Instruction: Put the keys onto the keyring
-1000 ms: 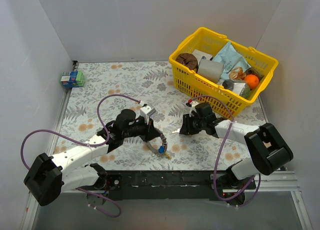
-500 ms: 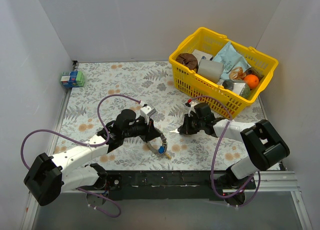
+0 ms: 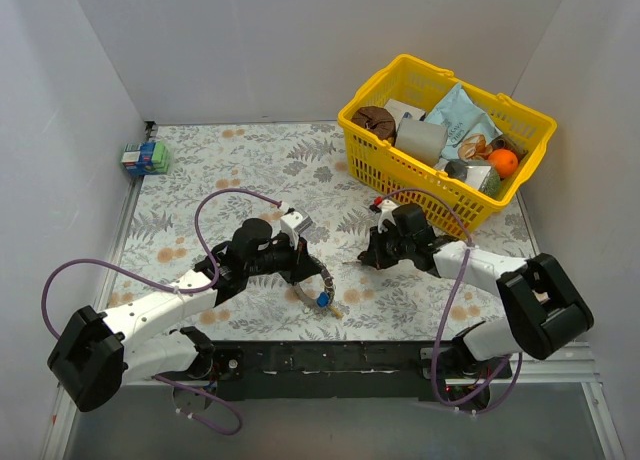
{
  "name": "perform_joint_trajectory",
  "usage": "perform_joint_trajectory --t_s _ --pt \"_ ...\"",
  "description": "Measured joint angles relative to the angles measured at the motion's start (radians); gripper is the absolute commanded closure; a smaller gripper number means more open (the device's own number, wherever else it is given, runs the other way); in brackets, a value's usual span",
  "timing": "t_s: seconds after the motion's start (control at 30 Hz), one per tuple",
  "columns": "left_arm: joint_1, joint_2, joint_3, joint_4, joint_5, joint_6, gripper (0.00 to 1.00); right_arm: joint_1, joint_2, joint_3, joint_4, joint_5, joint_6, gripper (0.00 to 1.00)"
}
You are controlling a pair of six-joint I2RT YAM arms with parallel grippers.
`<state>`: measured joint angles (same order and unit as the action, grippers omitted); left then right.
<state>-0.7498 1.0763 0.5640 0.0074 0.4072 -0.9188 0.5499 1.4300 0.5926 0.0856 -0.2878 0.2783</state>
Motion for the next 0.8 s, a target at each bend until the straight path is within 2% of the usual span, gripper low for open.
perform_joint_trajectory --t_s 0.17,0.43,0.8 --pt "0.000 -0.003 0.000 -0.004 0.000 0.004 1.00 0.000 -0.109 -0.002 -0.009 -0.015 -0.061 0.99" --pt "-0.002 -0.026 0.008 -0.045 0.000 0.019 1.00 0.000 -0.272 -0.002 -0.017 -0.121 -0.158 0.99" --pt "-0.007 -0.037 0.013 -0.090 0.002 0.025 1.00 0.000 -0.395 -0.013 -0.031 -0.292 -0.235 0.99"
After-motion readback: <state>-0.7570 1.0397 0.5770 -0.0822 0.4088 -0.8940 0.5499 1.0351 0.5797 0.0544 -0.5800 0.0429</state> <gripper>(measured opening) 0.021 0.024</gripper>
